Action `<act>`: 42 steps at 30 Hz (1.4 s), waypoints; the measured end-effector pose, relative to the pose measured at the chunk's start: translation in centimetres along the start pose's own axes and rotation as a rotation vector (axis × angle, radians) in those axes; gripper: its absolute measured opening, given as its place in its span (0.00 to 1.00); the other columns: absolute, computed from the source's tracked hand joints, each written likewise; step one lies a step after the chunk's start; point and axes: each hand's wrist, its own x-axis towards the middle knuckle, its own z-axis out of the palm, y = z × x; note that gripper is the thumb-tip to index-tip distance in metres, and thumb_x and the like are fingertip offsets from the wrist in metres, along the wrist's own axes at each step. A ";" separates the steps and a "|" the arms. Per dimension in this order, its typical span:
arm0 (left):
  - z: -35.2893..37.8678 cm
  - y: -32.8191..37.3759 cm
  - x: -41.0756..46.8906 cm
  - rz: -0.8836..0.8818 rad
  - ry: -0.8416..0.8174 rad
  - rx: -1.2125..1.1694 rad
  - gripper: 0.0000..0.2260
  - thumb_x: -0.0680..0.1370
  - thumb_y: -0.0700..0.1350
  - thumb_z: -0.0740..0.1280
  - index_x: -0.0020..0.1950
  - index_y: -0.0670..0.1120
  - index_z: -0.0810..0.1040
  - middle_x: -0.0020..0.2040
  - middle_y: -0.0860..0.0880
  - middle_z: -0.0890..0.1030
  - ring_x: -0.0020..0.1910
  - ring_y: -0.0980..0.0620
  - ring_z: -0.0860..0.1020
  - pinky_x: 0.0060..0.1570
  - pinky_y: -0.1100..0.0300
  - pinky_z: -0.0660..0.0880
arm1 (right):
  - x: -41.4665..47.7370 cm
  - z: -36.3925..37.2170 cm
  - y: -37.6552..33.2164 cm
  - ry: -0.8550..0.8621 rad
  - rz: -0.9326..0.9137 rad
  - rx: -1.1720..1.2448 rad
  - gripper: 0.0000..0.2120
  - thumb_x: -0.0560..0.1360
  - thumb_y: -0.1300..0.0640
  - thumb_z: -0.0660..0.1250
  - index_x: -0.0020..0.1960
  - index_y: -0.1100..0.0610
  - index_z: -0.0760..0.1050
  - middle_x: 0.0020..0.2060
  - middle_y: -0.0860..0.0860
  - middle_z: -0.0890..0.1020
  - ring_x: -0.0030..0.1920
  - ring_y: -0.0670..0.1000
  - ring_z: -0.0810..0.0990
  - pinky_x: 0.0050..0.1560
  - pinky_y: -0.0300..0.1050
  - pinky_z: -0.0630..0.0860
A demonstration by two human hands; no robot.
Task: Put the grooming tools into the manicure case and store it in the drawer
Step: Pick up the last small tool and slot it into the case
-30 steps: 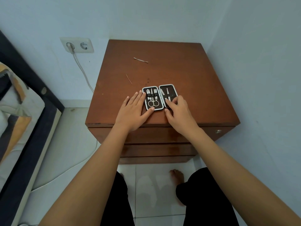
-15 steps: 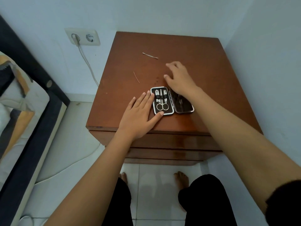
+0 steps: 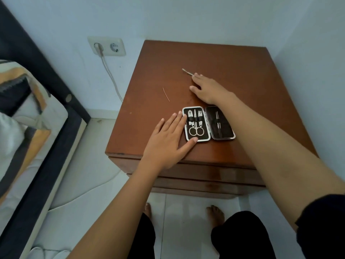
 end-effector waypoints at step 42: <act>-0.2 0.2 0.1 -0.014 -0.037 0.026 0.34 0.76 0.65 0.45 0.77 0.50 0.47 0.78 0.52 0.50 0.76 0.57 0.47 0.73 0.57 0.42 | -20.1 2.9 4.4 0.587 0.480 0.406 0.09 0.69 0.50 0.71 0.41 0.55 0.76 0.41 0.49 0.73 0.49 0.55 0.76 0.55 0.55 0.73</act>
